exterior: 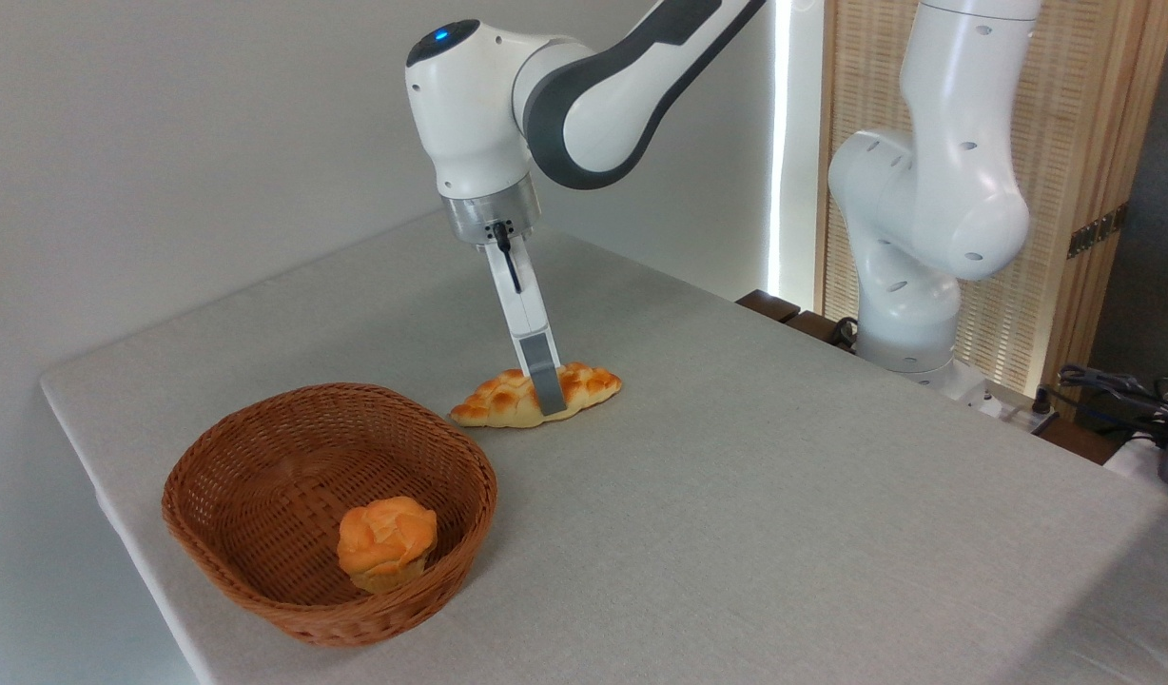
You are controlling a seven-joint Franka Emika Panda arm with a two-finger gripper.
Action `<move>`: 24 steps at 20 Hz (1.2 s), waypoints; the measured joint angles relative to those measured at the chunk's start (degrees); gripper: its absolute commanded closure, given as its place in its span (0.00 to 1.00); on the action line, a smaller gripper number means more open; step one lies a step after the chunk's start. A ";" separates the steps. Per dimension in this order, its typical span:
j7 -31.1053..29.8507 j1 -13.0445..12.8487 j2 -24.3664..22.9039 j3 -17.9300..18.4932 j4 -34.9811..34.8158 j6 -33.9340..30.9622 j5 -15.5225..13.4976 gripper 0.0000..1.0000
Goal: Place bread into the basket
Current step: 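Close the gripper on the middle of the braided bread, then lift the bread and carry it over the wicker basket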
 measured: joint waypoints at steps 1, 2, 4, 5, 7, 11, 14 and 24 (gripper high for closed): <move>0.00 0.00 0.00 0.00 0.00 0.00 0.00 0.76; 0.00 0.00 0.00 0.00 0.00 0.00 0.00 0.76; 0.00 0.00 0.00 0.00 0.00 0.00 0.00 0.76; 0.00 0.00 0.00 0.00 0.00 0.00 0.00 0.76; 0.00 0.00 -0.01 0.00 0.00 0.00 0.00 0.75; -0.02 0.00 -0.11 0.24 1.31 -0.83 -0.66 0.73; -0.07 0.00 -0.22 1.26 5.27 -4.48 -3.32 0.71; -8.15 0.09 3.12 7.17 19.52 -7.95 -12.67 0.71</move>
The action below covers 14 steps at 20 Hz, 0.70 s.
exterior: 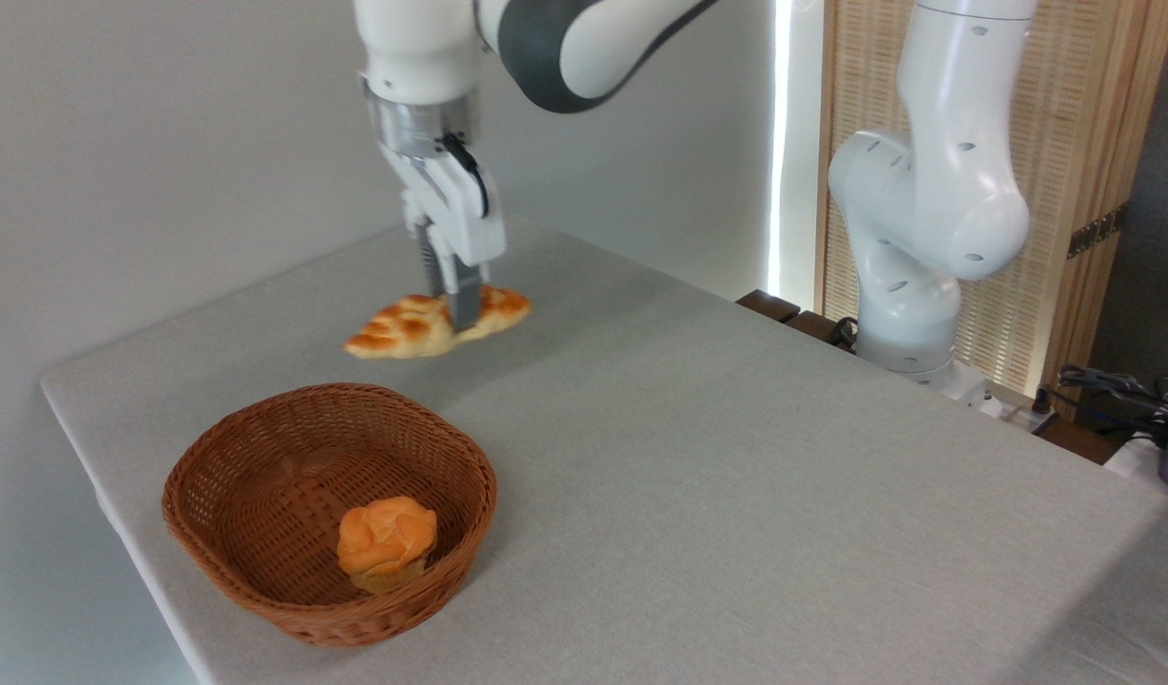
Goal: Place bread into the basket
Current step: 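Lift the bread and carry it over the wicker basket, then lower the bread into the basket beside the orange bun and release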
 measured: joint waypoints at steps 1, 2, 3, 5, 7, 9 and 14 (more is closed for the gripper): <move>-1.23 0.05 1.85 0.35 2.72 0.05 -0.13 0.71; -2.05 0.17 4.07 0.48 5.66 0.11 -0.17 0.71; -2.73 0.28 6.45 0.49 8.55 0.15 -0.18 0.71; -3.15 0.37 10.87 0.49 13.10 0.75 -0.18 0.70; -3.16 0.38 14.05 0.48 15.21 4.22 -0.18 0.68; -3.16 0.38 16.15 0.40 15.89 8.08 -0.18 0.65; -3.14 0.35 18.97 0.28 15.95 10.84 1.88 0.20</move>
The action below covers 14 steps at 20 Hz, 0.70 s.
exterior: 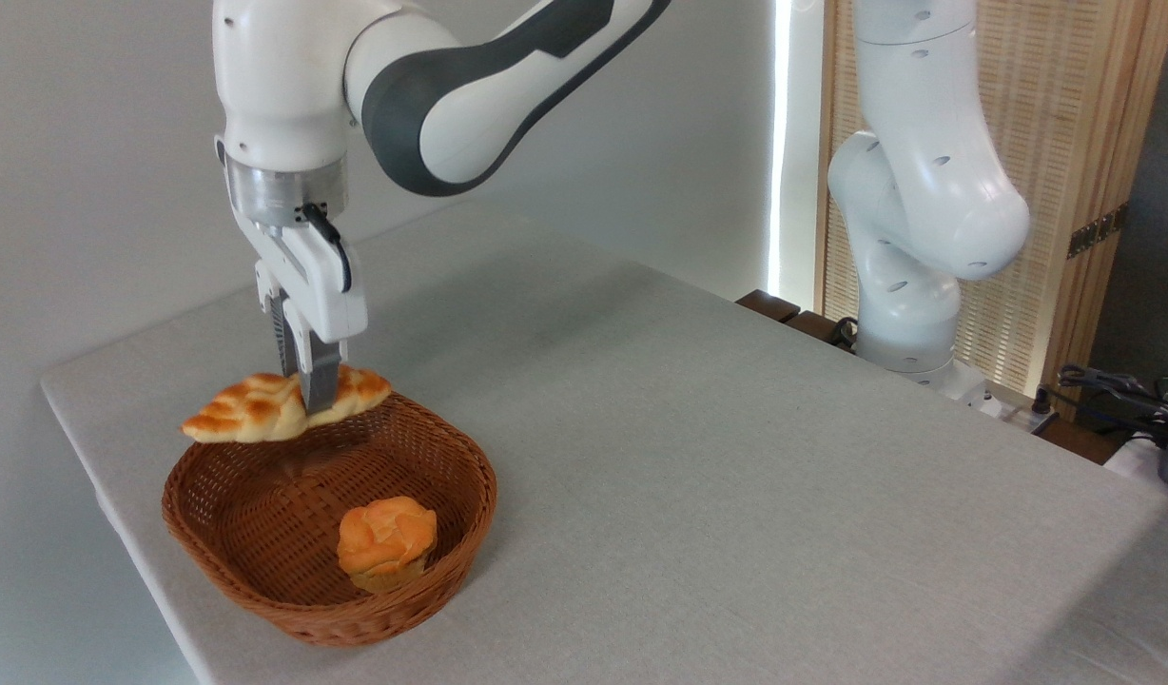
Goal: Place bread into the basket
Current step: 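Lower the bread into the basket beside the orange bun and release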
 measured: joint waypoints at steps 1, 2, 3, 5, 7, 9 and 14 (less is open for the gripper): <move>0.00 0.00 0.40 0.00 0.00 0.00 1.00 0.10; 0.00 0.00 0.72 -0.01 0.00 0.01 2.41 0.03; 0.00 0.00 0.95 -0.02 0.00 0.01 3.94 0.00; 0.00 0.00 1.13 -0.02 0.00 0.01 5.60 0.00; 0.00 0.00 1.14 -0.02 -0.01 0.01 5.88 0.00; 0.00 0.00 1.18 -0.03 -0.18 0.00 5.89 0.00; 0.00 -0.01 1.49 -0.05 -0.52 0.00 5.89 0.00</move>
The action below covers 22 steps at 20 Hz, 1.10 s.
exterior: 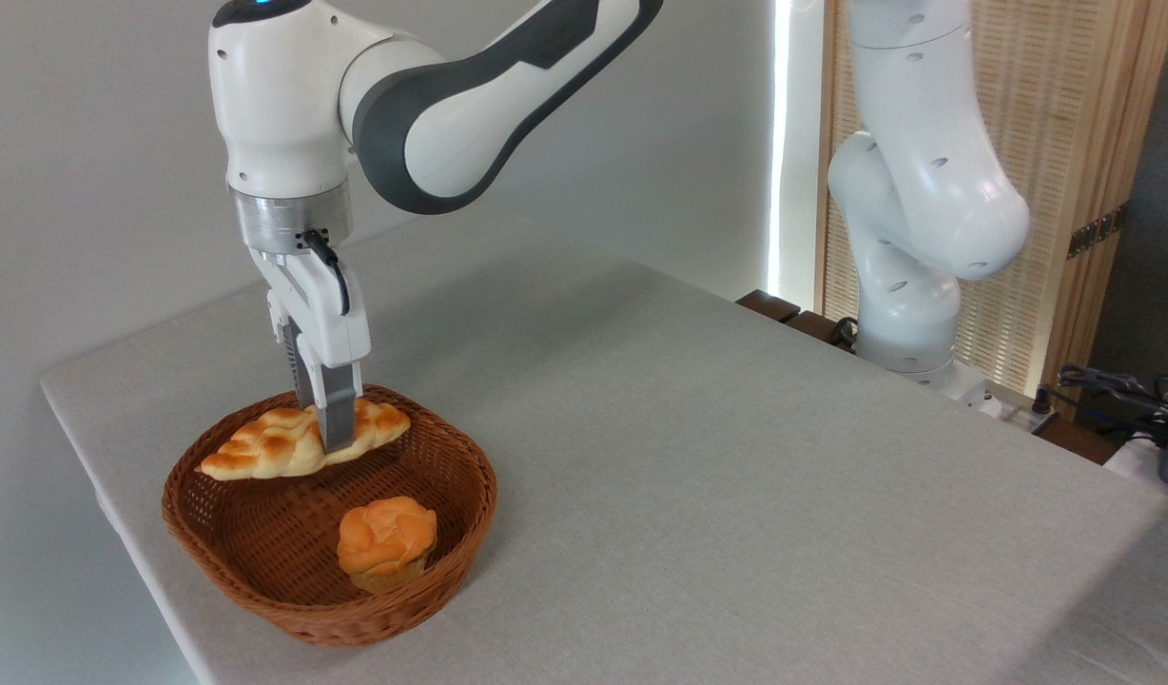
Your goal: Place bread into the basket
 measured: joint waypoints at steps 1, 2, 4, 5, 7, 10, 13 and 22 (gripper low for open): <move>0.00 0.00 0.03 0.00 0.00 0.00 0.00 0.00; 0.00 0.00 0.03 -0.01 0.00 0.00 0.00 0.00; 0.00 0.00 0.03 -0.01 0.00 0.00 0.00 0.00; 0.00 0.00 0.03 -0.02 0.00 0.00 0.00 0.00; 0.00 -0.01 0.02 -0.03 0.01 0.00 0.00 0.00; -0.02 -0.01 -0.11 -0.02 0.19 0.02 0.00 0.00; -0.26 0.40 -1.60 0.11 0.78 0.07 0.00 0.00; 1.73 13.51 -12.25 -4.89 2.91 -20.77 0.11 0.00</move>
